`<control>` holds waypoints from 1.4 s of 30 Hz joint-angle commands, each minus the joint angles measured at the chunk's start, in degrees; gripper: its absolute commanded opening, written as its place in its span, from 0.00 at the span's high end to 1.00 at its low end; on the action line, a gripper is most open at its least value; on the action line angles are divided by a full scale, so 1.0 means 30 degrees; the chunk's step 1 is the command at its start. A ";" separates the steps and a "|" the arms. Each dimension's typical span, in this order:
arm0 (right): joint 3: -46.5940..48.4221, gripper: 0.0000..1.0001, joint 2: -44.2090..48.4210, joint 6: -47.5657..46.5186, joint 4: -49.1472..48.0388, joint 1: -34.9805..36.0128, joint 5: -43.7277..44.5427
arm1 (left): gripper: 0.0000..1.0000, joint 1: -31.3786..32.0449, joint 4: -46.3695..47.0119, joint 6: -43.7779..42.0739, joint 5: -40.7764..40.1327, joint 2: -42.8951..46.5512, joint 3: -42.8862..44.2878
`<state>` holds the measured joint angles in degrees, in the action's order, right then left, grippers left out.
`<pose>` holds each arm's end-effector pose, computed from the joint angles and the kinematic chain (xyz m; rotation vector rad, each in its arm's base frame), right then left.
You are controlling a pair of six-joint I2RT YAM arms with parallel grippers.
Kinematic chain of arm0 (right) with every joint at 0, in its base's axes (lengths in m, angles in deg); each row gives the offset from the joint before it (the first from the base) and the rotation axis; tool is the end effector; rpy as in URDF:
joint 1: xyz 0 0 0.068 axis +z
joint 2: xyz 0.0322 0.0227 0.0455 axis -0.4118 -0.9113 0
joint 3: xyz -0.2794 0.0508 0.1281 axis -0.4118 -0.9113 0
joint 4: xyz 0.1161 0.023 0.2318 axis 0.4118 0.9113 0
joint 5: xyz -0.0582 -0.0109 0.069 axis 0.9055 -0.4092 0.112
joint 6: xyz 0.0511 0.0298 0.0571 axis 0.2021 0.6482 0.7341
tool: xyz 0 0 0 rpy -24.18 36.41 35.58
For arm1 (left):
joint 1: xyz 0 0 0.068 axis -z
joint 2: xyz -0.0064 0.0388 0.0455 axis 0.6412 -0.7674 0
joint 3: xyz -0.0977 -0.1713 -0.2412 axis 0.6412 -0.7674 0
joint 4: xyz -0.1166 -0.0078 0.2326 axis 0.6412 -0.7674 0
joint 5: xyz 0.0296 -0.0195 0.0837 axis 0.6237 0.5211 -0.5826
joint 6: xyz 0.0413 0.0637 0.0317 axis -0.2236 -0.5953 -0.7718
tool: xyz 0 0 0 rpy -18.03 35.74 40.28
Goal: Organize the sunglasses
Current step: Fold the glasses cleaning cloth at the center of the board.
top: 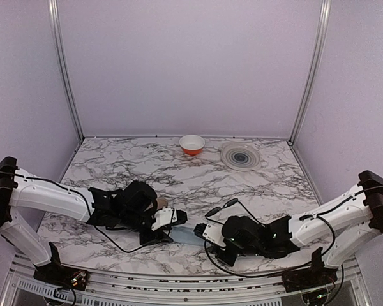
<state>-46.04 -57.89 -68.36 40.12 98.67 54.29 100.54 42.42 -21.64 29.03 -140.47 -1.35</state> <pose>0.0900 0.2665 0.1593 -1.3428 2.0047 0.3806 0.1494 -0.2934 0.1906 1.6587 1.7446 -0.5436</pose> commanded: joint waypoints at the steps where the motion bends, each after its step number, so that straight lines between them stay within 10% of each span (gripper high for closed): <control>1: 0.0206 0.75 -0.0530 0.0056 -0.0070 -0.0125 0.0487 | 0.59 0.0112 0.0831 -0.0662 0.0564 -0.0429 0.0080; 42: 0.0824 0.81 -0.2450 -0.1145 -0.0892 -0.0920 0.0417 | 0.62 0.0187 0.0344 -0.0723 0.0983 -0.1268 0.0441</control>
<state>-45.12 -64.23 -71.36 37.24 96.39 56.04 100.80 43.84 -23.15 31.28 -143.31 -1.33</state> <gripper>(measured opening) 0.217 0.387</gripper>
